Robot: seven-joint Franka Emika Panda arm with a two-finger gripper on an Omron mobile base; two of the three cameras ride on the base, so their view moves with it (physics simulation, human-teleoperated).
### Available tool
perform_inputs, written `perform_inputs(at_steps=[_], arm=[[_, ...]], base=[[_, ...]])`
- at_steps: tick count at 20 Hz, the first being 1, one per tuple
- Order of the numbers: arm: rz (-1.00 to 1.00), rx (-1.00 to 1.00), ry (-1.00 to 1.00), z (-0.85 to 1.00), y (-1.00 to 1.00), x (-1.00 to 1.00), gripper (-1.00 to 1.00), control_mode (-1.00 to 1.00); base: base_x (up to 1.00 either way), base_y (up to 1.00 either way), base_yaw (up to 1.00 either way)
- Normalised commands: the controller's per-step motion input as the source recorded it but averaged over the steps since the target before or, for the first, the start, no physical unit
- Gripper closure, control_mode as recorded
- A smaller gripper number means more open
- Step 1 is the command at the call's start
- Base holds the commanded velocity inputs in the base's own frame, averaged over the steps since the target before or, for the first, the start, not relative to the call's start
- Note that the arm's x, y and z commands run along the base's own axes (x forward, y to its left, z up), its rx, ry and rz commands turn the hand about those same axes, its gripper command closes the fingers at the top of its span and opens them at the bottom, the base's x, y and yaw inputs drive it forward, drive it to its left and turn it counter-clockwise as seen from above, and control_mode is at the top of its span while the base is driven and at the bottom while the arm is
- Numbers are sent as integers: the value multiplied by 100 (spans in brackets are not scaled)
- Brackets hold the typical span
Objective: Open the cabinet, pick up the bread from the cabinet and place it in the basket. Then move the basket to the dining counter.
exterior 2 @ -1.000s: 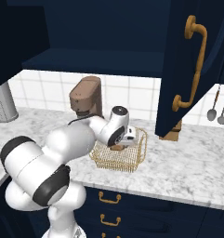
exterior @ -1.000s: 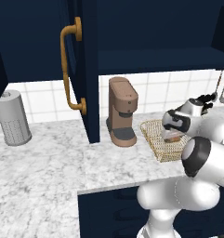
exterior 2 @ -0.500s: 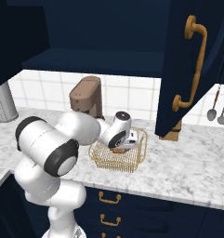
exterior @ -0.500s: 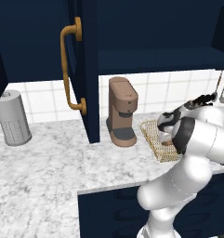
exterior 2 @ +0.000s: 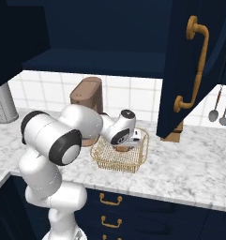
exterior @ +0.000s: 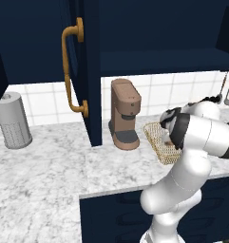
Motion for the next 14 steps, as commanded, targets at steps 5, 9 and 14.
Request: perform_inputs(at_steps=[5, 9, 14], arm=[[0, 0, -12, 0, 6, 0, -100, -100], [-1, -2, 4, -36, 15, 0, -100, -100], [-3, -5, 47, -96, 5, 4, -100, -100]], base=[[0, 0, 0], [0, 0, 0], [0, 0, 0]])
